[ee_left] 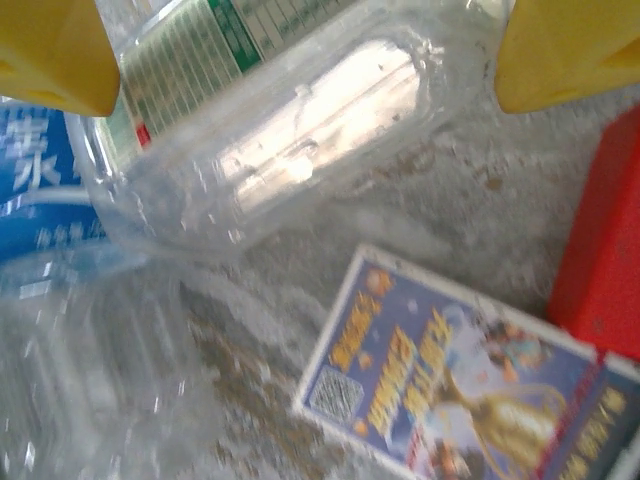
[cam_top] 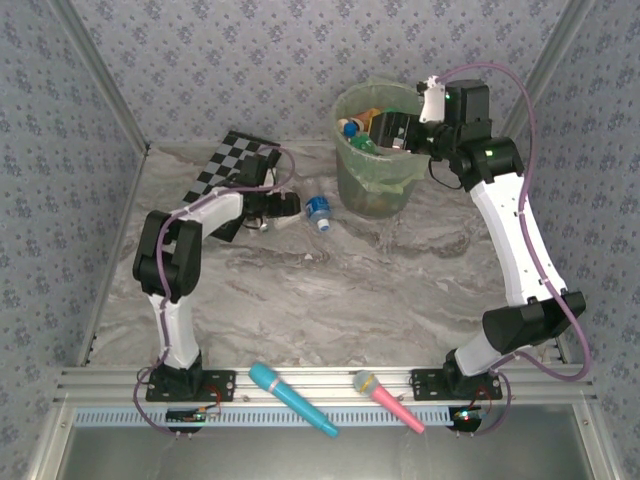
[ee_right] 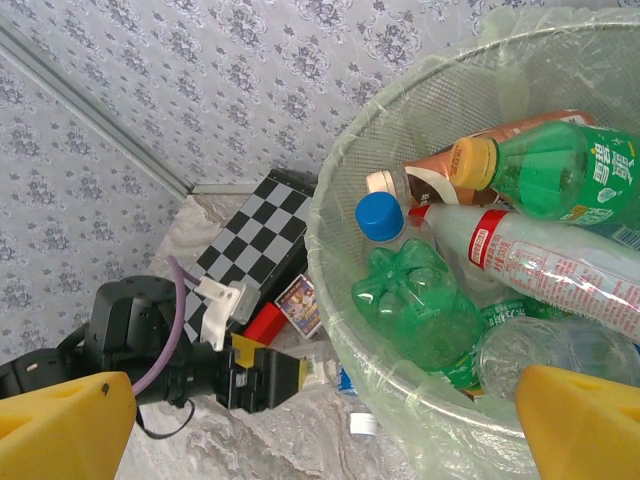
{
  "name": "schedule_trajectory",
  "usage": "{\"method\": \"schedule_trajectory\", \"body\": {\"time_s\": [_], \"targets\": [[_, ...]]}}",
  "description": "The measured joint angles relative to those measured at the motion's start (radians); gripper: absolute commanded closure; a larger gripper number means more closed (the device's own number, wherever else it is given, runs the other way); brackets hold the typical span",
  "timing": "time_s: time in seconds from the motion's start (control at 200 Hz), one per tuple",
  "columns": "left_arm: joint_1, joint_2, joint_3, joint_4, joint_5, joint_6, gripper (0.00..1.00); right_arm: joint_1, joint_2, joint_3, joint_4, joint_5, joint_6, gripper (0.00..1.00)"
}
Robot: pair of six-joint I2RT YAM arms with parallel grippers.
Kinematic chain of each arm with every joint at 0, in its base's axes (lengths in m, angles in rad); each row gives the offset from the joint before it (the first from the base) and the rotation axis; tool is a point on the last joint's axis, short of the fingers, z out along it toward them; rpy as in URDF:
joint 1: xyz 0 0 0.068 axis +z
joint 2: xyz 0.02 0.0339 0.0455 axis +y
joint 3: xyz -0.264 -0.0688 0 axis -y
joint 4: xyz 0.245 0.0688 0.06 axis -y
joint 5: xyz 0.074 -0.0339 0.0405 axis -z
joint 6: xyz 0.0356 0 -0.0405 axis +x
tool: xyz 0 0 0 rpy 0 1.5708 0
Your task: Put the plastic bottles in the bin
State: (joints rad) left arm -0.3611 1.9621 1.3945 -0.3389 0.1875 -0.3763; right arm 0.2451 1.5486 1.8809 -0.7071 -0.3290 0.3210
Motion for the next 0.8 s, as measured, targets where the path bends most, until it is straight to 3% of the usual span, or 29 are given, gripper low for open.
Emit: {"method": "schedule_trajectory", "body": {"time_s": [0.355,0.635,0.8], "targets": [[-0.097,-0.101,-0.138,-0.050,-0.009,0.002,0.03,0.000,0.008,-0.001,0.001,-0.001,0.000,0.00],[-0.163,-0.148,-0.209,-0.081,-0.113,0.010,0.12,0.000,0.008,-0.013,0.013,-0.008,0.000,0.00],[-0.174,-0.148,-0.236,-0.087,-0.172,-0.002,0.12,0.000,0.008,-0.024,0.018,-0.008,0.000,0.00]]}}
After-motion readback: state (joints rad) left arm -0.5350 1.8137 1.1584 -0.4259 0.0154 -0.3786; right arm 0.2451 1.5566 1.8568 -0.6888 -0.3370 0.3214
